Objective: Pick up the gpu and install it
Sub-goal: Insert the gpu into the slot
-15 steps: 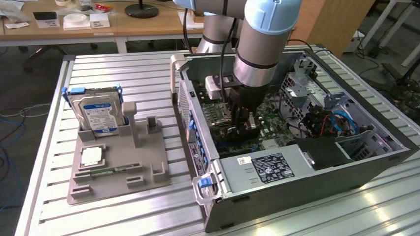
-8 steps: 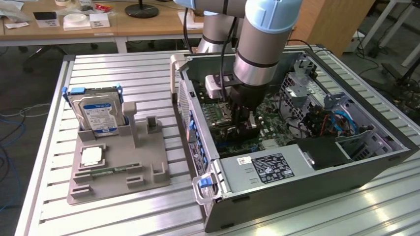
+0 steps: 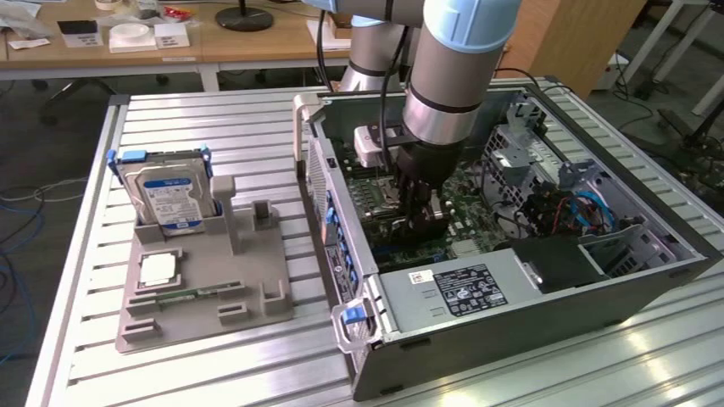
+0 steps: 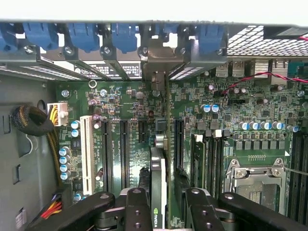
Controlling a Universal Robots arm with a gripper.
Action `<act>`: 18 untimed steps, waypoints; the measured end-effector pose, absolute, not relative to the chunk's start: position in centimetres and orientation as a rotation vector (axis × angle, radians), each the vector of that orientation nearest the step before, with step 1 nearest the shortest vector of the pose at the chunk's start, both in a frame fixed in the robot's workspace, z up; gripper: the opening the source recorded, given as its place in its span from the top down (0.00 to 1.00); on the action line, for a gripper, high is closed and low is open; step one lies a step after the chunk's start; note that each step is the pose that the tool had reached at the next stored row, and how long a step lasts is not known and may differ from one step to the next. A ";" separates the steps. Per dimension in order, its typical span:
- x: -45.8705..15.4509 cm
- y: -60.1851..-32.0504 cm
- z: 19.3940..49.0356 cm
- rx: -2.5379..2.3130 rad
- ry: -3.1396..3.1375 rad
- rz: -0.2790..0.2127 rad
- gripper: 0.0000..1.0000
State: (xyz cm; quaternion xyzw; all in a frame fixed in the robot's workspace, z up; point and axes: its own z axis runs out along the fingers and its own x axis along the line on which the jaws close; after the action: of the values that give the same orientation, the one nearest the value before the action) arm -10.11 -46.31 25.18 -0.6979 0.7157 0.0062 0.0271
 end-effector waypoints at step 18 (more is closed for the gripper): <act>-10.1 -46.3 25.2 -2.156 2.210 0.019 0.73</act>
State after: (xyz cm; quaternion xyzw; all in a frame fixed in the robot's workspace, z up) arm -10.11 -46.28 25.18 -0.6979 0.7157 0.0062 0.0271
